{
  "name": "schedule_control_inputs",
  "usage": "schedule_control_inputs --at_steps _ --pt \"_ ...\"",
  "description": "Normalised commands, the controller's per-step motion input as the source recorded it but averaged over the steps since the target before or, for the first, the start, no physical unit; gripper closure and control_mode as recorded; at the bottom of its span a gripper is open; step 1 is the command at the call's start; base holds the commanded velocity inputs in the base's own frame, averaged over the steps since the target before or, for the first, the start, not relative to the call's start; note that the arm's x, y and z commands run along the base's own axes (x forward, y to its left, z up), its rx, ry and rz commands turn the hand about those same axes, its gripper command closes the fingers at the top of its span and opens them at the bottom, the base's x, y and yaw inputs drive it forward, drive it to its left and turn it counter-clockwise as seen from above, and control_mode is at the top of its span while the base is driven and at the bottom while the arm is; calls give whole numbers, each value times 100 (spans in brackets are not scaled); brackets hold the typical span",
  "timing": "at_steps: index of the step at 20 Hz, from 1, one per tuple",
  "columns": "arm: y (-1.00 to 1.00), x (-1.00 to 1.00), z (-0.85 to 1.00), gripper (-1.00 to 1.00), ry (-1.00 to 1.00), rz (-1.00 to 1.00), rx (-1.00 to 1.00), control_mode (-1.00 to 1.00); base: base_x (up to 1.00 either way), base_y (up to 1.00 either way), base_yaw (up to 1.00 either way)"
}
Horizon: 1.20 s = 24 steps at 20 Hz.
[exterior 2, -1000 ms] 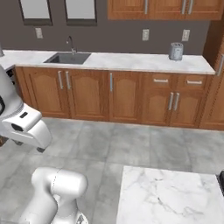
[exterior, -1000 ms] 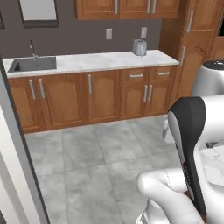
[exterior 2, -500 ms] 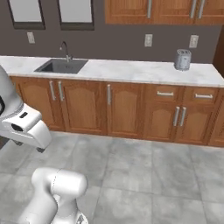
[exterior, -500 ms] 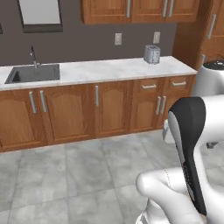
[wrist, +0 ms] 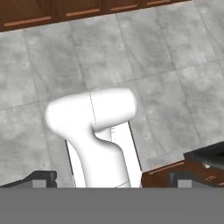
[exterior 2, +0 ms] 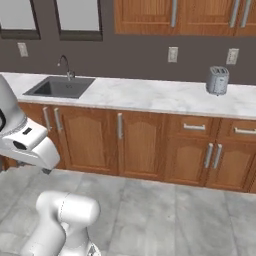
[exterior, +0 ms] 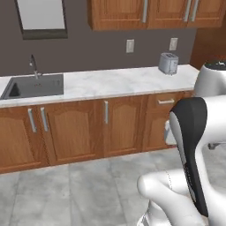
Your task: Retrieve the butter from the fridge and place it on a plate on the dining table. Then retrieve the butter knife by the fridge and place it near the plate.
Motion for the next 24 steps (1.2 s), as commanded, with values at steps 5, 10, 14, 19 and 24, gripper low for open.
schedule_control_inputs --at_steps 5,10,14,19,24 --pt "0 0 0 -100 0 0 0 100 96 1 6" --pt "0 0 0 -100 0 0 0 100 99 24 28" --pt "0 0 0 -100 0 0 0 100 85 28 47" --pt "0 0 0 -100 0 0 0 100 76 26 60" --pt "0 0 0 -100 0 0 0 100 71 17 70"
